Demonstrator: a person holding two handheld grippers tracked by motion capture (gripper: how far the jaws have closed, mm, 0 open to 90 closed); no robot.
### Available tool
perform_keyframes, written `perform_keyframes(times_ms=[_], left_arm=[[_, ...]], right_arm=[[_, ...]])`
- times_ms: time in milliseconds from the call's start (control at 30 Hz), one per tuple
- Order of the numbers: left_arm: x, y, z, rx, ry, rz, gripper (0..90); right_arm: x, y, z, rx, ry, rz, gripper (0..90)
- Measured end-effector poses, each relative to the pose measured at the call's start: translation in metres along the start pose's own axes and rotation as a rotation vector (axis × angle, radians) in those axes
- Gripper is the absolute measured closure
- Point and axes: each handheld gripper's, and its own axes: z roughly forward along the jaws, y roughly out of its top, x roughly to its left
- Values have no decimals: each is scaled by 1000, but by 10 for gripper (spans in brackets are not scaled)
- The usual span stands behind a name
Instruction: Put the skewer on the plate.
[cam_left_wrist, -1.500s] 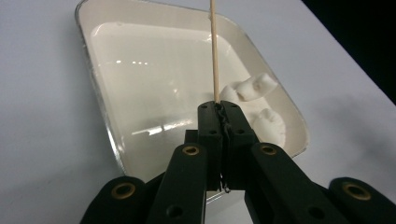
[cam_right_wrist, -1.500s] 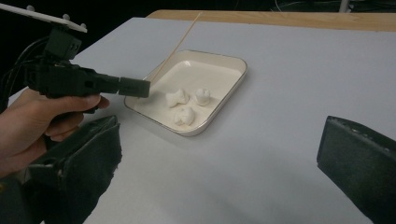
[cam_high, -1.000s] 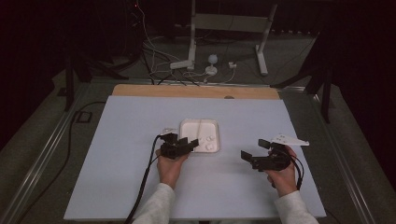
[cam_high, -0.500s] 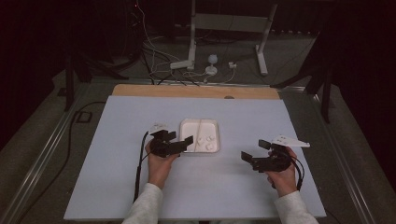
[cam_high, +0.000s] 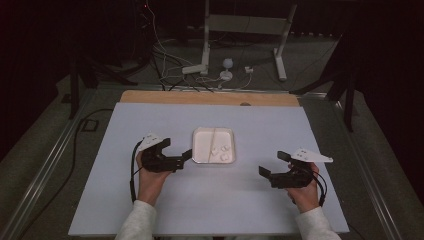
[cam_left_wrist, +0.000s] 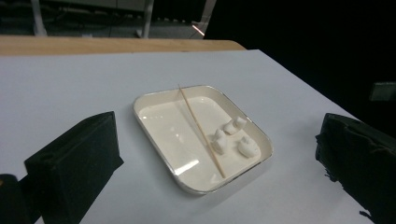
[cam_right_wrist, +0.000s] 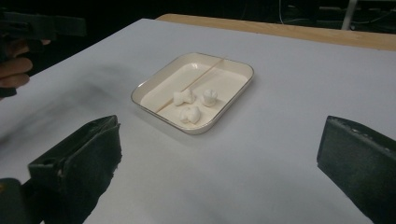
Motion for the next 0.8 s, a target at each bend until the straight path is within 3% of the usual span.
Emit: perform_keyframes(times_ms=[133, 400, 800], left_arm=[[5, -2, -15, -17, 2, 49, 6], [14, -11, -38, -32, 39, 86, 6], [27, -23, -62, -60, 69, 97, 6]], right_arm=[[0, -3, -3, -18, -9, -17, 0], [-2, -10, -8, -42, -15, -26, 0], [-7, -17, -14, -62, -25, -22, 0]])
